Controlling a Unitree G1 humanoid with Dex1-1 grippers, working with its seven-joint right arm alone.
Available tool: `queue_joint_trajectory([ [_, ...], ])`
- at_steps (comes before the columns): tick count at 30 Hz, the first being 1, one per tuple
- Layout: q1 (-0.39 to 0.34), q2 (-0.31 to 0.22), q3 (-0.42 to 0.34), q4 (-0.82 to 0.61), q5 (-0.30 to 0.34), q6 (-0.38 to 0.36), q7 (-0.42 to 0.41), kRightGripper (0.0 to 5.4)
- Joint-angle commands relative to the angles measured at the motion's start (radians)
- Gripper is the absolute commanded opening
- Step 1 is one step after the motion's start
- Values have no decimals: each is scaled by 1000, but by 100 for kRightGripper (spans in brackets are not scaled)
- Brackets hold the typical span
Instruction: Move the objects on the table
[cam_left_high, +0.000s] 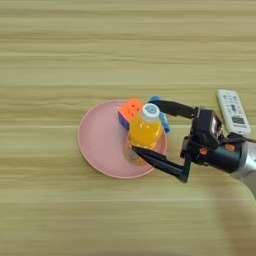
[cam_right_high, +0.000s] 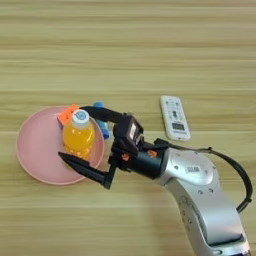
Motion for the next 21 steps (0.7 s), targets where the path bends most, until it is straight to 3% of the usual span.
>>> queue_joint_trajectory([
  [1,-42,-13,-4,-9,-21,-46,-35,537],
  [12,-59,-18,77,136,-242,-134,-113,537],
  [16,-59,-11,89,160,-268,-152,-129,537],
  [21,-57,-6,94,176,-280,-172,-144,483],
])
